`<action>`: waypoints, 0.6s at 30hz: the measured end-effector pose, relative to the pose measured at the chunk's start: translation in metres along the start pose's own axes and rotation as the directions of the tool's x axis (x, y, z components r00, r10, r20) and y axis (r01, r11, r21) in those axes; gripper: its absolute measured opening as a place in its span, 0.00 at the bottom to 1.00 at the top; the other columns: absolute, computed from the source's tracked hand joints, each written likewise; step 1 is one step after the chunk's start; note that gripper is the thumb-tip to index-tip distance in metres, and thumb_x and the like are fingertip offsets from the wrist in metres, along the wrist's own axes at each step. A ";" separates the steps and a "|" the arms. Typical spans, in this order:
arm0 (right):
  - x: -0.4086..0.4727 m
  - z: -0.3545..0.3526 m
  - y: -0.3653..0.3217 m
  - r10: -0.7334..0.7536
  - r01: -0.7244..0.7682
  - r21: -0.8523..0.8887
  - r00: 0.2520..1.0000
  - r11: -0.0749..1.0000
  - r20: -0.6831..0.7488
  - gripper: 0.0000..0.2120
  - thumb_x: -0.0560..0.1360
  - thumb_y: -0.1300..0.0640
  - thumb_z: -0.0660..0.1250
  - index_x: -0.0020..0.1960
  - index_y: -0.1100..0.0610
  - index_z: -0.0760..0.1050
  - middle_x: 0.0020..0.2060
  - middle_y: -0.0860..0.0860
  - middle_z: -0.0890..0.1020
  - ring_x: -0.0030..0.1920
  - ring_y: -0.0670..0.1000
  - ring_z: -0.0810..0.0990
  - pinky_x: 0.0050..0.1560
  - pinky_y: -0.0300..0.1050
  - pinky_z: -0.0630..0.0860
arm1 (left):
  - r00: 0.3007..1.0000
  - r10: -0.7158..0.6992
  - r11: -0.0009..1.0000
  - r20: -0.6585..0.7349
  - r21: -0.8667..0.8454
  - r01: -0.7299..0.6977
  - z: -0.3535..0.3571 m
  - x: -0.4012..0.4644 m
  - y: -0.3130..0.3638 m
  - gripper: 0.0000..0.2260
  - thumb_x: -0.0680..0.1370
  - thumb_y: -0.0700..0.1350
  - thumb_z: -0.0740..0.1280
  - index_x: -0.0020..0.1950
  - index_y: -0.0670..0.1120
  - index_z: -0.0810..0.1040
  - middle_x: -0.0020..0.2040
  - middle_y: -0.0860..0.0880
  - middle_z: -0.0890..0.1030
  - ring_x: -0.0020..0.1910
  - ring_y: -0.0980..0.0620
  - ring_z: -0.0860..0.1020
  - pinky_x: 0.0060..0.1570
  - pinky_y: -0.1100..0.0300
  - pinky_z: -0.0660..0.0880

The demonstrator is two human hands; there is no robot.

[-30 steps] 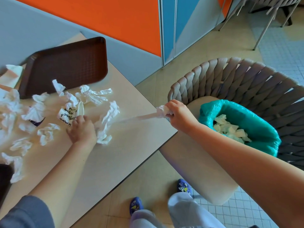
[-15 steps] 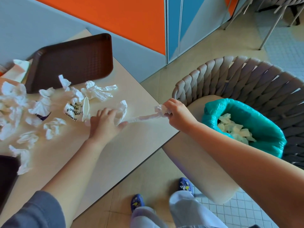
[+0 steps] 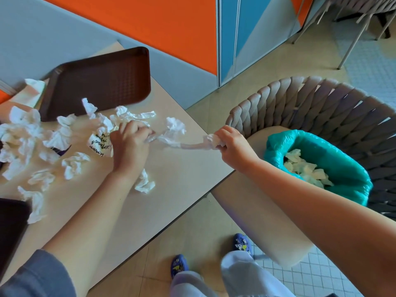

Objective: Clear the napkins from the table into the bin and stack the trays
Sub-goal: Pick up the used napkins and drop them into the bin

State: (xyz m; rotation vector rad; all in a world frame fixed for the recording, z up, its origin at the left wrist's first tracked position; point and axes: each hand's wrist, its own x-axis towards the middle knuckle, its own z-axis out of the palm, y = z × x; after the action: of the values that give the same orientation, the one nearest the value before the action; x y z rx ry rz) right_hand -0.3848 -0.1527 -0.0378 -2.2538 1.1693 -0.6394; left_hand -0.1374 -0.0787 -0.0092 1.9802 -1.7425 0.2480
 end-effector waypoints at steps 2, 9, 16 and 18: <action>0.000 -0.003 -0.002 -0.009 0.009 -0.001 0.999 1.000 -0.041 0.10 0.68 0.74 0.63 0.48 0.68 0.76 0.45 0.63 0.77 0.48 0.63 0.75 0.46 0.49 0.71 | 0.997 0.072 0.996 -0.042 -0.056 -0.074 -0.001 0.010 0.009 0.05 0.70 0.35 0.70 0.43 0.42 0.83 0.40 0.43 0.79 0.42 0.41 0.74 0.40 0.50 0.72; -0.015 -0.030 0.010 0.038 -0.047 -0.051 0.986 0.998 -0.160 0.12 0.69 0.73 0.65 0.52 0.68 0.77 0.48 0.63 0.78 0.50 0.64 0.75 0.50 0.53 0.75 | 0.975 0.216 0.932 0.057 -0.308 -0.189 0.020 0.023 0.071 0.05 0.70 0.35 0.66 0.43 0.38 0.81 0.40 0.41 0.76 0.42 0.49 0.71 0.39 0.61 0.66; -0.056 -0.072 0.066 0.231 -0.246 -0.046 0.950 0.968 -0.212 0.13 0.69 0.73 0.63 0.52 0.67 0.76 0.50 0.63 0.77 0.52 0.63 0.74 0.53 0.54 0.73 | 0.877 0.444 0.842 0.182 -0.419 -0.339 0.065 0.034 0.147 0.10 0.69 0.29 0.68 0.45 0.41 0.82 0.40 0.42 0.77 0.41 0.46 0.73 0.38 0.56 0.72; -0.072 -0.084 0.087 0.305 -0.326 -0.047 0.919 0.944 -0.249 0.13 0.70 0.73 0.63 0.53 0.66 0.76 0.50 0.62 0.78 0.52 0.63 0.74 0.55 0.52 0.72 | 0.830 0.520 0.797 0.201 -0.464 -0.387 0.080 0.038 0.172 0.09 0.71 0.36 0.63 0.42 0.41 0.83 0.38 0.42 0.77 0.41 0.49 0.71 0.36 0.56 0.70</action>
State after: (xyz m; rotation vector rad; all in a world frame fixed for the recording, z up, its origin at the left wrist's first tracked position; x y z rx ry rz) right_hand -0.5253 -0.1538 -0.0419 -2.0294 1.6678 -0.7542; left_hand -0.3123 -0.1611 -0.0207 1.3233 -2.2568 -0.2843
